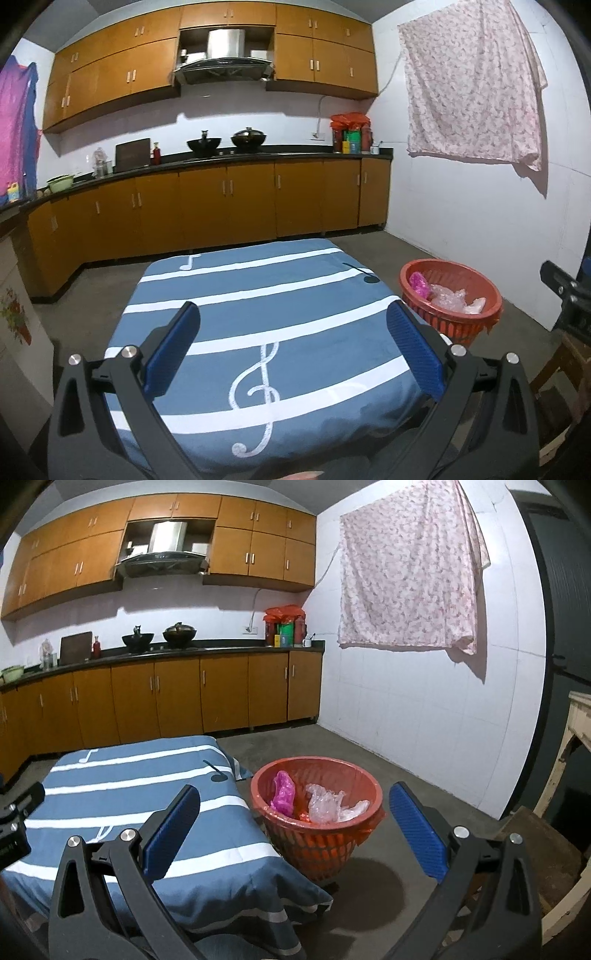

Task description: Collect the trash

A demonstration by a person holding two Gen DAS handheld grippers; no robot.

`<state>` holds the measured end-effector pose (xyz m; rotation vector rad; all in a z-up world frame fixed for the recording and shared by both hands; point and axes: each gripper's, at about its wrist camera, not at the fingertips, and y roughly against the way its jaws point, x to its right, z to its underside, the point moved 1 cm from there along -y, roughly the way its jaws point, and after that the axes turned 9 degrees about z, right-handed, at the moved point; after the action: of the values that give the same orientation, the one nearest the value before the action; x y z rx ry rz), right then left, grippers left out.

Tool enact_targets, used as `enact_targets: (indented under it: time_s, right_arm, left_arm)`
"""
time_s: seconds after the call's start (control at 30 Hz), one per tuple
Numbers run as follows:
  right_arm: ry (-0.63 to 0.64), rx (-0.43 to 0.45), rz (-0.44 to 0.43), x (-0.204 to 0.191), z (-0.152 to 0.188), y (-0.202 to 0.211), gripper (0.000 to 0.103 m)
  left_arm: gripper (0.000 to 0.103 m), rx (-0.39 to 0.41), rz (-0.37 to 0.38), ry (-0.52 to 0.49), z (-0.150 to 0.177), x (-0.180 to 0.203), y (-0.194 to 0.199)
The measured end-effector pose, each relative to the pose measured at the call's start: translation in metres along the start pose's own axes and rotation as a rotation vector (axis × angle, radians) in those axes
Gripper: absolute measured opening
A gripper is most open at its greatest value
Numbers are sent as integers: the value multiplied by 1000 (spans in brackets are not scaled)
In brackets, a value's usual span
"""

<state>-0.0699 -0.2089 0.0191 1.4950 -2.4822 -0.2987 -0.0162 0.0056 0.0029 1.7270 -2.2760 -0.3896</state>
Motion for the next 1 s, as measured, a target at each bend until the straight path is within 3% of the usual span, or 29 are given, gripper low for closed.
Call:
enact_targets:
  time_s: [0.37,1.0]
  right_arm:
    - [30,5,18,-13,13,11,101]
    - [4,-57,7,-10,25,8,101]
  left_arm:
    - [99,-30,-39,15,13,-12,6]
    - [99,-48,-12,20,19,-7,5]
